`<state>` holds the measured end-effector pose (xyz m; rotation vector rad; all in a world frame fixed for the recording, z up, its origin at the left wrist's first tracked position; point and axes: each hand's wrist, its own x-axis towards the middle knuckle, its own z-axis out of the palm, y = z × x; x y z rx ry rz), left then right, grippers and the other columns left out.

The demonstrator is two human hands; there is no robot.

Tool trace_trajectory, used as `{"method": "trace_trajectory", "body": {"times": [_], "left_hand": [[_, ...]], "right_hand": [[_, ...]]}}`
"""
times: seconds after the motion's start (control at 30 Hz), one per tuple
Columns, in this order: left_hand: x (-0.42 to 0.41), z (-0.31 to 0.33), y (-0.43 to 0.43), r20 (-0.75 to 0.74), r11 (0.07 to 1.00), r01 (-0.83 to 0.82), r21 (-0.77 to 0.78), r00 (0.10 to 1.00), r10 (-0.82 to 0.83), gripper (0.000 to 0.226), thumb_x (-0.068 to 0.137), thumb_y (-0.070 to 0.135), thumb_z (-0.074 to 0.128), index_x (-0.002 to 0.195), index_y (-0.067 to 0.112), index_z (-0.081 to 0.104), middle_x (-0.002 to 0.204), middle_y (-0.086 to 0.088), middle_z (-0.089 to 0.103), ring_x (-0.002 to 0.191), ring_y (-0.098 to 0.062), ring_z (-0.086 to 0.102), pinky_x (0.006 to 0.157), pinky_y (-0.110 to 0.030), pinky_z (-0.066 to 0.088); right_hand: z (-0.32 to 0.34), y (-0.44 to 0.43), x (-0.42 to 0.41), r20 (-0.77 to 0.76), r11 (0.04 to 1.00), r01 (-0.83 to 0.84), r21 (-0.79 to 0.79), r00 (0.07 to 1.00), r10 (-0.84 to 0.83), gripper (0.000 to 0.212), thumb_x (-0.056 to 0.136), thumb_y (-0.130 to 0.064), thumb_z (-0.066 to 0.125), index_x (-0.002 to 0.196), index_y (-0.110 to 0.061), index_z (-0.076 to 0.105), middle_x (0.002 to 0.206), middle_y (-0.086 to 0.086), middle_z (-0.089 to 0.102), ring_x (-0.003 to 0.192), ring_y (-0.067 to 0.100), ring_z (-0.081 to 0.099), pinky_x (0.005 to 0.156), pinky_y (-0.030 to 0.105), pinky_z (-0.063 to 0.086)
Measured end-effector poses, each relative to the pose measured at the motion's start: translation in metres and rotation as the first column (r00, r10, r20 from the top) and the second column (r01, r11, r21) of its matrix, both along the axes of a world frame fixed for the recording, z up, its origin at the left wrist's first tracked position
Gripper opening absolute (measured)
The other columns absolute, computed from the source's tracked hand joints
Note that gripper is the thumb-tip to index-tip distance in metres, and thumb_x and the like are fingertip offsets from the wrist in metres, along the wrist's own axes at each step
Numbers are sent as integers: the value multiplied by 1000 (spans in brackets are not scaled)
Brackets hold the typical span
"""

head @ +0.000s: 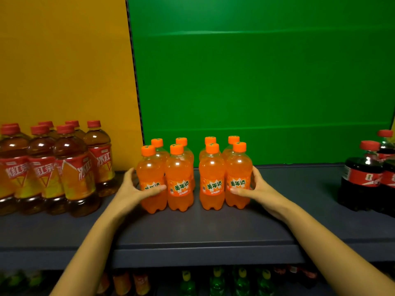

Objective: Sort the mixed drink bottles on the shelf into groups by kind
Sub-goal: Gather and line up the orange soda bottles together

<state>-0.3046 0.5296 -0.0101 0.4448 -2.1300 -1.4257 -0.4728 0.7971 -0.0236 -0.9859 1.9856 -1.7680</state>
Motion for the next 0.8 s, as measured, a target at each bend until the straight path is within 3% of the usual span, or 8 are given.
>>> {"method": "trace_trajectory", "body": {"times": [0.07,0.17,0.23,0.33,0.67,0.8], "left_hand": [[-11,-7,-10,-15,987,154,-38,988,-155,130,26,56,88,138,25,30,134,4,50,113,-12,57,91,-30,49],[-22,-16,-13,-81,977,207,-44,974,-210,112,36,46,90,133,26,38,126,2,59,109,-10,62,82,-25,54],[-25,-18,-12,-109,977,211,-21,971,-212,110,35,47,90,131,25,42,123,2,62,108,-12,62,85,-29,54],[-26,-19,-10,-98,978,210,-1,973,-209,112,31,52,89,129,25,44,122,2,62,108,-14,62,89,-34,53],[-24,-14,-3,-59,977,210,-36,975,-212,118,25,62,84,129,27,42,120,6,61,105,-10,61,77,-21,53],[-2,-2,5,-14,986,159,-53,987,-160,130,18,67,81,133,30,33,123,14,53,109,-5,55,79,-18,50]], "right_hand": [[1,-5,-1,3,1000,-18,-3,1000,18,97,66,-14,79,140,-32,18,120,-14,50,105,1,55,71,17,50],[-2,-10,-1,-16,1000,9,-23,1000,-10,94,67,-11,77,139,-30,20,122,-10,52,106,4,56,70,15,53],[-3,-12,-1,-43,1000,23,-19,999,-24,92,67,-13,78,137,-29,21,123,-9,51,107,3,55,71,12,52],[-3,-13,-1,-53,999,38,-15,998,-39,83,72,-10,74,134,-28,22,120,-11,51,104,2,55,69,8,51],[-1,-14,2,-82,1000,21,1,996,-21,91,64,-20,76,135,-32,21,124,-11,50,109,2,55,72,11,52],[5,-5,10,-87,995,65,70,994,-59,77,73,-17,74,128,-37,23,123,-11,48,104,-1,53,72,12,50]]}}
